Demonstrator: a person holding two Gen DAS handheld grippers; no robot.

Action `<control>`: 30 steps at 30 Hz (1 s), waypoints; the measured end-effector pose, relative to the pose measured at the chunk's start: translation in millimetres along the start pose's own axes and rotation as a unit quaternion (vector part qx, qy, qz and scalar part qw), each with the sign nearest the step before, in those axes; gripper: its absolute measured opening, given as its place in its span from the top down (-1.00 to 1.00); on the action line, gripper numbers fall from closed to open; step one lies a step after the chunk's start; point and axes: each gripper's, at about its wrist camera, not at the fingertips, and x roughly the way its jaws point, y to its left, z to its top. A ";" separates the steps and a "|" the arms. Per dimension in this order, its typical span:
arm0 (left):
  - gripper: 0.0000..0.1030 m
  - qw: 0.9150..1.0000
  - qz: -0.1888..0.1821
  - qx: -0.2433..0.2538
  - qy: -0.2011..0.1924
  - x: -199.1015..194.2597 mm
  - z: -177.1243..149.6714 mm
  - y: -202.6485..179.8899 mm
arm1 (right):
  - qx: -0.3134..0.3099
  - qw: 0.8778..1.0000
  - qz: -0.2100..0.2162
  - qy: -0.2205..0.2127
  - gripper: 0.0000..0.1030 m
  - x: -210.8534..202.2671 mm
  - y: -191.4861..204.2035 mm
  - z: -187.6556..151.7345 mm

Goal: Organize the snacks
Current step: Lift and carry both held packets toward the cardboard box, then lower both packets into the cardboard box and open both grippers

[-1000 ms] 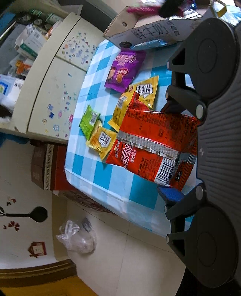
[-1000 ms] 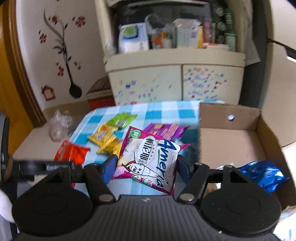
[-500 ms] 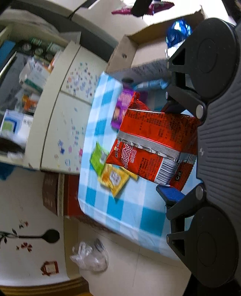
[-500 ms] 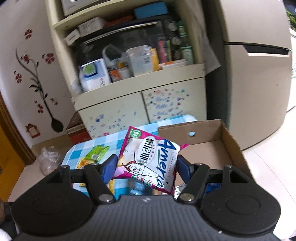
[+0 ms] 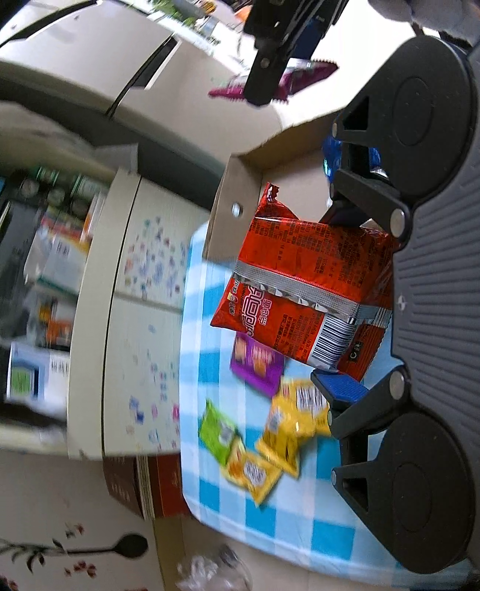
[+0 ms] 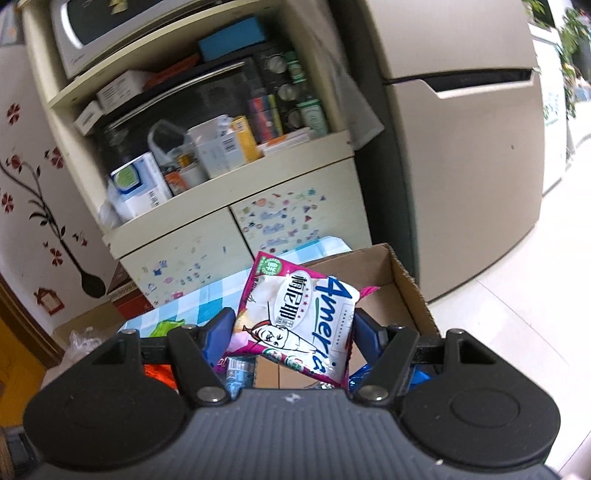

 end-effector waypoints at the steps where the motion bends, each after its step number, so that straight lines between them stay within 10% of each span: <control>1: -0.57 1.000 -0.004 0.006 0.001 1.9 0.8 -7.4 | 0.005 1.000 -0.001 0.001 -0.34 0.6 -3.4 2.0; 30: -0.78 0.996 -0.055 0.057 0.045 64.1 8.7 -94.0 | 0.085 0.994 -0.013 0.066 -0.47 52.2 -69.3 45.2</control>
